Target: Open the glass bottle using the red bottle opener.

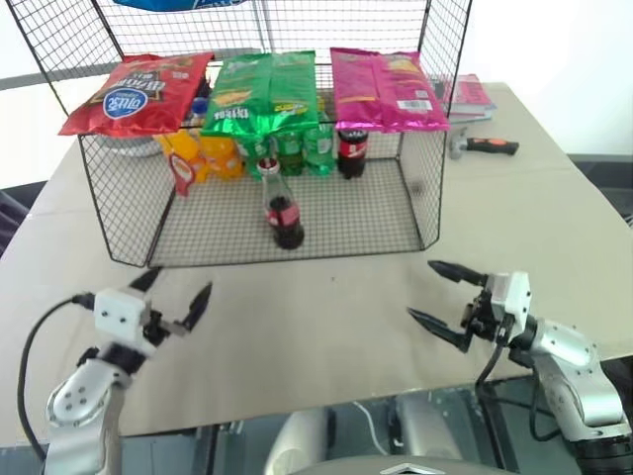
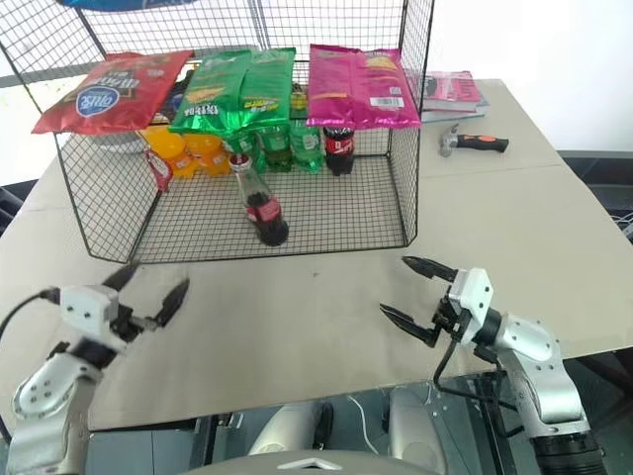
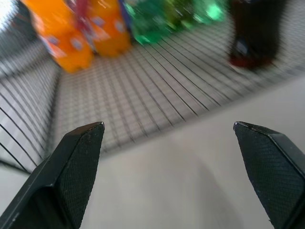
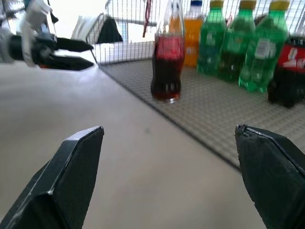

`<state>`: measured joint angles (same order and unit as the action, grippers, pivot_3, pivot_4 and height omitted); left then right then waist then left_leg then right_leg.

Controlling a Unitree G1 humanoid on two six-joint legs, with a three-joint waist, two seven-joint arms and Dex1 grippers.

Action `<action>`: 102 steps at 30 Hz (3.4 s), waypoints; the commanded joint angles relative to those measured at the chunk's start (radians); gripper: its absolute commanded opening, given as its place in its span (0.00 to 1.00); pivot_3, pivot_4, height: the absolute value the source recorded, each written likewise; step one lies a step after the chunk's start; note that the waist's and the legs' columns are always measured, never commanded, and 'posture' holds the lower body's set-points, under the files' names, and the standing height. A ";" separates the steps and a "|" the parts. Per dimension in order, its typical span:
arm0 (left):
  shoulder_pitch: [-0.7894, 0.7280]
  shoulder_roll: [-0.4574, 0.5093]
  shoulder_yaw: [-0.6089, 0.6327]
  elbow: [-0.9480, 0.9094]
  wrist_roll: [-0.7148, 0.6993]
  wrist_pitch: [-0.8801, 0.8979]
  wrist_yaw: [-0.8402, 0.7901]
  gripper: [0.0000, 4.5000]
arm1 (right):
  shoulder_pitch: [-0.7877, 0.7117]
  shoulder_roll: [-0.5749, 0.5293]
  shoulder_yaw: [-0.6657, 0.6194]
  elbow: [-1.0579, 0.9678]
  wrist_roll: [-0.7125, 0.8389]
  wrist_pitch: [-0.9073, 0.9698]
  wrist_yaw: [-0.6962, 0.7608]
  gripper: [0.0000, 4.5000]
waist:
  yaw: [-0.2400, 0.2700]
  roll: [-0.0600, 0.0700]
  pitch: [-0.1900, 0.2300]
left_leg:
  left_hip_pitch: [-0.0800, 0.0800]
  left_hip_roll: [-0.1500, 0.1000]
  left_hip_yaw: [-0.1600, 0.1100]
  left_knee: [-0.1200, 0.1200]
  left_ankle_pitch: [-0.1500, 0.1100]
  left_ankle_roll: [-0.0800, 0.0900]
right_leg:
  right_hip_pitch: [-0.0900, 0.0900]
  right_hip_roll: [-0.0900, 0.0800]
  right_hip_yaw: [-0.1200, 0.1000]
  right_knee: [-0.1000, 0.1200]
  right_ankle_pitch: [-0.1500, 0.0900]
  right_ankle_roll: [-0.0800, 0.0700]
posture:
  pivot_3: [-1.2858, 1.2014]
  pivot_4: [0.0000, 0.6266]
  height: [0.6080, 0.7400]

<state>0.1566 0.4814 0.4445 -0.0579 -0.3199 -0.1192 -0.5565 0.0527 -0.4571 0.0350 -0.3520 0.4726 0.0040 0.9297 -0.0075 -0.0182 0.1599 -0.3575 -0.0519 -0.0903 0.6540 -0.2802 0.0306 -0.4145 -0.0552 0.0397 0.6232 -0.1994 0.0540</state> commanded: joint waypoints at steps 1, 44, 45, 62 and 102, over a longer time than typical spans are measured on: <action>-0.149 0.029 0.020 0.008 -0.011 0.052 0.088 1.00 | -0.084 0.023 0.043 -0.166 0.049 0.095 -0.078 0.98 | 0.001 0.000 0.000 | -0.001 0.000 -0.001 0.000 0.000 0.000 | -0.001 0.000 -0.001 0.000 0.000 0.000 | 0.52 0.24 1.00; -0.462 -0.054 -0.004 -0.044 -0.308 0.273 0.126 0.01 | -0.236 0.084 0.088 -0.261 0.055 0.222 -0.214 1.00 | -0.004 -0.002 -0.001 | -0.007 -0.004 -0.007 -0.001 0.003 -0.007 | -0.006 0.000 -0.006 0.001 0.000 0.000 | 0.52 0.24 1.00; -0.439 -0.059 0.004 -0.069 -0.351 0.306 0.121 0.01 | -0.237 0.085 0.089 -0.260 0.056 0.223 -0.213 1.00 | -0.005 -0.002 -0.001 | -0.007 -0.004 -0.007 -0.001 0.003 -0.007 | -0.006 0.000 -0.006 0.001 0.000 0.000 | 0.52 0.24 1.00; -0.301 -0.048 0.093 -0.243 -0.957 0.705 0.095 0.01 | -0.272 0.075 0.100 -0.224 0.064 0.298 -0.221 1.00 | -0.005 -0.002 -0.001 | -0.006 -0.004 -0.008 -0.001 0.004 -0.008 | -0.005 0.000 -0.007 0.002 0.000 -0.001 | 0.52 0.24 1.00; -0.427 0.036 -0.205 -0.165 -1.074 1.061 -0.248 0.00 | -0.657 0.042 0.076 -0.101 1.069 1.204 -0.709 0.02 | -0.007 -0.001 0.000 | -0.007 -0.004 -0.008 -0.001 0.002 -0.005 | -0.005 0.001 -0.007 0.001 0.000 -0.002 | 0.52 0.24 1.00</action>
<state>-0.2594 0.5183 0.2220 -0.2280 -1.4129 0.9727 -0.8157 -0.5865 -0.4194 0.0989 -0.4091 1.4755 1.2074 0.2039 -0.0146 -0.0190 0.1602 -0.3646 -0.0555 -0.0978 0.6526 -0.2780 0.0257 -0.4200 -0.0540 0.0331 0.6240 -0.1997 0.0525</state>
